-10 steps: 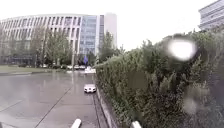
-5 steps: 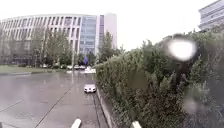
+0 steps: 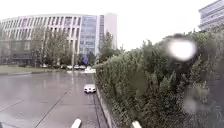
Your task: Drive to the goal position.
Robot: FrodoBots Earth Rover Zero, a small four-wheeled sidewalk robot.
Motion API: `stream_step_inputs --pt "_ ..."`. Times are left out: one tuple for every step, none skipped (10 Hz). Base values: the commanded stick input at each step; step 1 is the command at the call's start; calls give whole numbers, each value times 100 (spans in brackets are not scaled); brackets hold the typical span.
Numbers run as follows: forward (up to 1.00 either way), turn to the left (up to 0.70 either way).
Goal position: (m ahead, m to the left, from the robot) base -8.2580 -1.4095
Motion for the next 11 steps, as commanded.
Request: stream_step_inputs --pt "5 0" --pt "5 0" --pt "5 0" --pt "4 0" --pt "2 0" --pt "0 0" --pt "0 0" --pt "0 0" --pt "0 0" --pt "0 0" --pt "0 0"
